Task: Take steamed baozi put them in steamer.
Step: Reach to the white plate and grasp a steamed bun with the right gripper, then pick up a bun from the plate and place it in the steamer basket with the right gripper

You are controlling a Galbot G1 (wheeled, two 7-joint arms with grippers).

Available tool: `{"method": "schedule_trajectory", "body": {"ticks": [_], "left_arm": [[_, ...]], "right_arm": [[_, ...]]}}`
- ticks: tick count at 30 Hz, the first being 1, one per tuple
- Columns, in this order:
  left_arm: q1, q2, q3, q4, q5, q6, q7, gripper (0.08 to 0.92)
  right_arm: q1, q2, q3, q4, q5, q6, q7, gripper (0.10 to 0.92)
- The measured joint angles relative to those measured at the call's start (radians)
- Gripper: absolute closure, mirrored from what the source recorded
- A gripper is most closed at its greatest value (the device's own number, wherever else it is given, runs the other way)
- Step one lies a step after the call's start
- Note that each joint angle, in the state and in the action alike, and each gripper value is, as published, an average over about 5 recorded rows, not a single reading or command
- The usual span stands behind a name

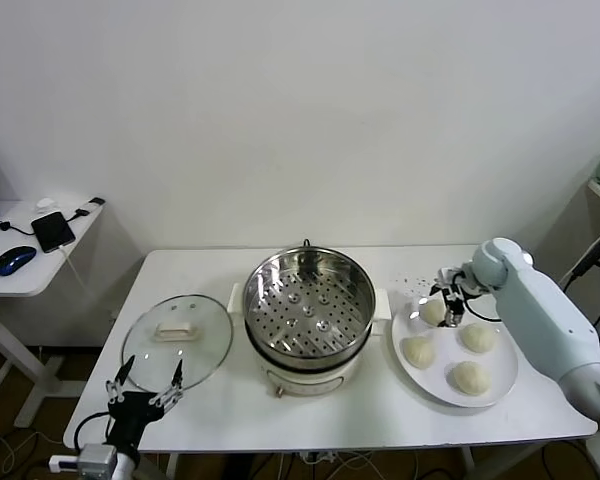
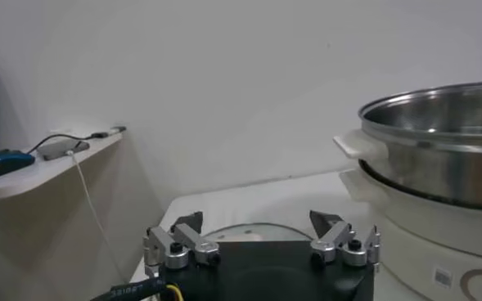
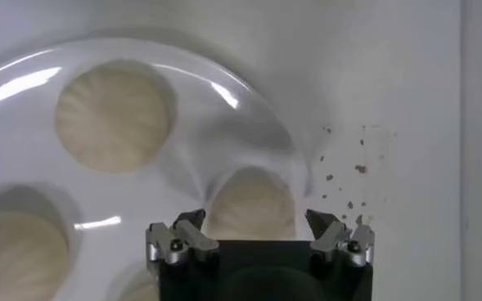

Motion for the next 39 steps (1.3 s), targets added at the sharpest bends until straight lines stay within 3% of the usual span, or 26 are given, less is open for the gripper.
{"method": "schedule_trajectory", "body": {"ticks": [21, 30, 39], "left_arm": [[-0.013, -0.002, 0.005, 0.023, 0.001, 0.002, 0.001, 0.177], [-0.008, -0.002, 0.006, 0.023, 0.004, 0.002, 0.0, 0.177], [-0.005, -0.006, 0.011, 0.017, 0.009, -0.001, -0.003, 0.177]], "right_arm": [[0.015, 0.023, 0.007, -0.045, -0.037, 0.011, -0.009, 0.208], [0.006, 0.024, 0.02, -0.045, -0.042, 0.006, 0.002, 0.403], [0.029, -0.007, 0.003, -0.005, 0.004, -0.011, -0.016, 0.423]]}}
